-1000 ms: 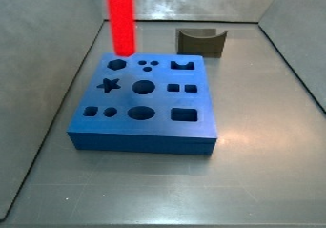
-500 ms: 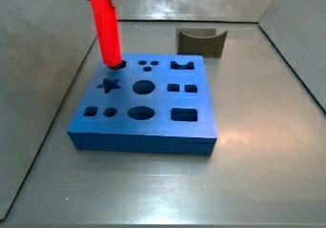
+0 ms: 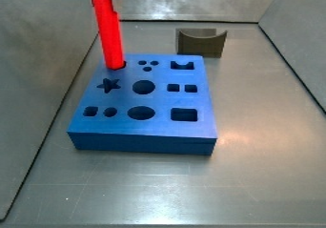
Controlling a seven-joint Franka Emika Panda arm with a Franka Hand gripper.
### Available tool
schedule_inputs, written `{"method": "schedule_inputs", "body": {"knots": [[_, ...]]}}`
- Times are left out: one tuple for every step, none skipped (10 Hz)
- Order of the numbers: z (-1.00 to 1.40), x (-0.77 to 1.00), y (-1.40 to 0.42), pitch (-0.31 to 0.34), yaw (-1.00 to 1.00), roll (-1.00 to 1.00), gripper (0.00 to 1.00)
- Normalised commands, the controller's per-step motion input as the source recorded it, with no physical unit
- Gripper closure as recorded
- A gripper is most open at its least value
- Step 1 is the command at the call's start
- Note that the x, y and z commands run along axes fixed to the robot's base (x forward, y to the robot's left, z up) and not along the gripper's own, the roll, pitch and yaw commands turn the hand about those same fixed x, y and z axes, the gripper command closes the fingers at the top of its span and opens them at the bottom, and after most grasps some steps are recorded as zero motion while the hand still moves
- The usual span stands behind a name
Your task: Insert the hexagon object.
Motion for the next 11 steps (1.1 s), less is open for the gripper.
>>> {"method": "schedule_inputs", "body": {"knots": [[-0.14, 0.0, 0.0, -0.03, -0.23, 0.0, 1.0], [-0.18, 0.04, -0.04, 0.0, -0.44, 0.0, 1.0], [-0.33, 0.02, -0.07, -0.043, -0.52, 0.0, 1.0], [-0.38, 0.06, -0.07, -0.106, -0.53, -0.02, 1.0], [-0.41, 0.08, -0.08, -0.144, -0.48, -0.01, 1.0], [-0.48, 0.11, -0.06, -0.176, -0.45, 0.0, 1.0], [-0.55, 0.08, -0.04, -0.196, -0.41, 0.0, 1.0], [-0.55, 0.07, -0.01, -0.161, -0.37, 0.03, 1.0], [-0.55, 0.0, 0.0, -0.141, -0.29, 0.05, 1.0], [-0.59, 0.0, 0.0, -0.161, -0.27, 0.05, 1.0], [-0.64, 0.0, -0.01, -0.196, -0.25, 0.04, 1.0]]}}
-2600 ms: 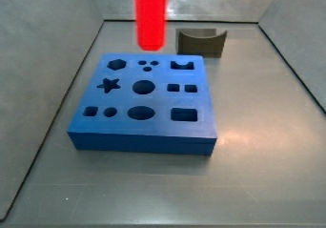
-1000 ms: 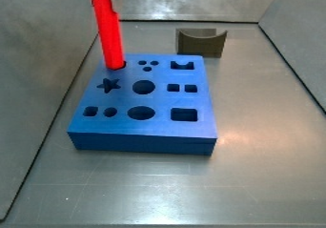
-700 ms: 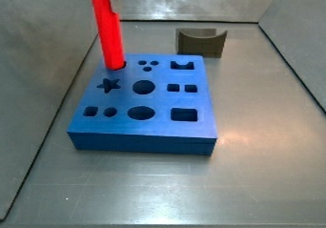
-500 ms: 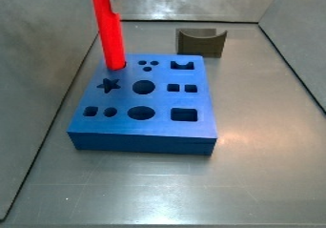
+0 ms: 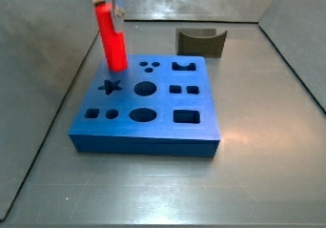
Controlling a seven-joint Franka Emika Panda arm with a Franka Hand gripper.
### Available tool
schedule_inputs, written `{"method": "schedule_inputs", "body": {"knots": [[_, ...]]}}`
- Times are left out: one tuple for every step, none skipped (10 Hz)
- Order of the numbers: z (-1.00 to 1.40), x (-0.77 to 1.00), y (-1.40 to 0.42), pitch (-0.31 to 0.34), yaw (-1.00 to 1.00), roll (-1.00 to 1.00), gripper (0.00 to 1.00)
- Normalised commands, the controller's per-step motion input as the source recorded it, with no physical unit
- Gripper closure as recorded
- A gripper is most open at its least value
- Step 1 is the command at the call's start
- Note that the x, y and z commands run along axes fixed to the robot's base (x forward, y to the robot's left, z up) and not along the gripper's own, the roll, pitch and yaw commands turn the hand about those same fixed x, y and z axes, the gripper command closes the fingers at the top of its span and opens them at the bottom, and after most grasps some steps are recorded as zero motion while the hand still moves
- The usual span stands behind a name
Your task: Insert the hexagon object.
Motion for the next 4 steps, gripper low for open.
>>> {"method": "schedule_inputs", "body": {"knots": [[-0.64, -0.01, -0.04, -0.227, -0.19, 0.02, 1.0], [-0.48, -0.12, -0.07, -0.227, -0.05, 0.03, 1.0], [-0.01, -0.14, 0.0, -0.111, 0.0, 0.0, 1.0], [0.0, 0.0, 0.0, 0.0, 0.0, 0.0, 1.0]]}}
